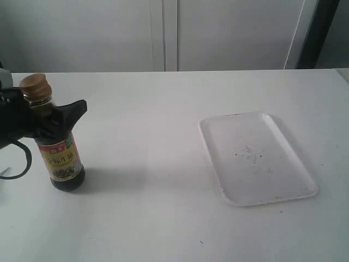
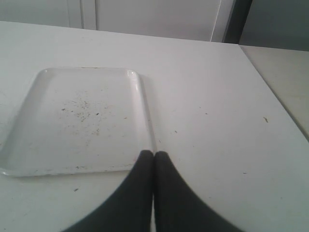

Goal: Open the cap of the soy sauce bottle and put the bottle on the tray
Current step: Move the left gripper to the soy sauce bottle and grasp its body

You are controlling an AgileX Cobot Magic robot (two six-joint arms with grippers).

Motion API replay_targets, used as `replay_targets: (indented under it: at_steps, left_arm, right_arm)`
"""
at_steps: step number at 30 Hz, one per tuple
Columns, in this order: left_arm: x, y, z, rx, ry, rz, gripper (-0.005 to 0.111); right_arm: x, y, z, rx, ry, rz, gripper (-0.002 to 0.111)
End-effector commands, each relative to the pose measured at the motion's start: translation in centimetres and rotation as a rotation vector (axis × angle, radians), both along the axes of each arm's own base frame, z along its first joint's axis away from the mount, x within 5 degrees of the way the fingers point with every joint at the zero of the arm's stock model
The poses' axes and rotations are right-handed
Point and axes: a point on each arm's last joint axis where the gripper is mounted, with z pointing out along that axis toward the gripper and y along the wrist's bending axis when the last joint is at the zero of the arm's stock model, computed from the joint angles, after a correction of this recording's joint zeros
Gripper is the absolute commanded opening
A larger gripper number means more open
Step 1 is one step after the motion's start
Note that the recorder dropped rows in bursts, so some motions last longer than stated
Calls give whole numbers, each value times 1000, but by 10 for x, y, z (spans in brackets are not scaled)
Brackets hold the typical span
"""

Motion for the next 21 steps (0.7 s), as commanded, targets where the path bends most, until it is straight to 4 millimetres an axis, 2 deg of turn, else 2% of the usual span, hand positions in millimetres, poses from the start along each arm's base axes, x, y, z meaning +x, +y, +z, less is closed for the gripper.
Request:
replay_targets:
  at_steps: [1, 8, 21]
  left_arm:
    - [-4, 3, -10, 11, -6, 22, 105]
    - [-7, 5, -22, 50, 17, 33, 105]
    - [0, 4, -62, 92, 99, 26, 105]
  right_arm:
    - [0, 0, 0, 4, -8, 4, 0]
    - [0, 0, 0, 4, -8, 4, 0]
    - [0, 0, 0, 4, -8, 4, 0]
